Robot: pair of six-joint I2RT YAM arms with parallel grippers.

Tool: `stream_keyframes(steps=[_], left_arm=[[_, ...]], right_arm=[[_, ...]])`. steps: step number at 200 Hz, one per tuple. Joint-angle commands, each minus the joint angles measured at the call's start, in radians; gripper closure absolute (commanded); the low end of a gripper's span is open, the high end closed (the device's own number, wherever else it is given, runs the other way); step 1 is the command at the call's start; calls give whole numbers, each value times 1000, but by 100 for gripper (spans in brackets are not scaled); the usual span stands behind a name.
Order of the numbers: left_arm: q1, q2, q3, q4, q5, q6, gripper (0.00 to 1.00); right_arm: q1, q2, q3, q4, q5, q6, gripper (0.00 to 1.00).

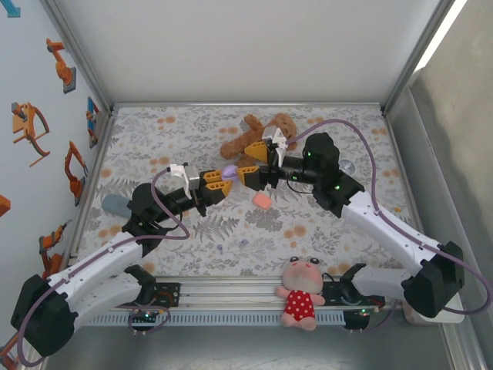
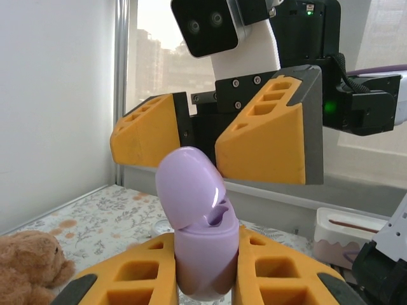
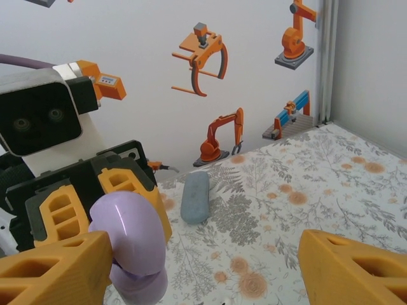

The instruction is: Insert wireless bluetooth earbuds into charging case

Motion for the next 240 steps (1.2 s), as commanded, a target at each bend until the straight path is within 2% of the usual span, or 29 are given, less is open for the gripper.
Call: stream_keyframes(steps=[1, 85, 167, 208, 240], left_arm=[[-3, -23, 33, 0, 36, 30, 91], [-3, -42, 30, -50, 18, 42, 92], [-5, -141, -24, -104, -56, 75, 92], [-4, -224, -54, -170, -119, 100, 92], [-3, -292, -93, -180, -172, 106, 93]], right_arm=[[-5, 11, 42, 5, 45, -3, 24], [-5, -34, 58, -10, 54, 12, 24], [-11, -122, 5, -196, 214, 45, 25], [-10, -141, -35, -252, 224, 67, 28], [-11, -111, -33, -303, 175, 122, 34]])
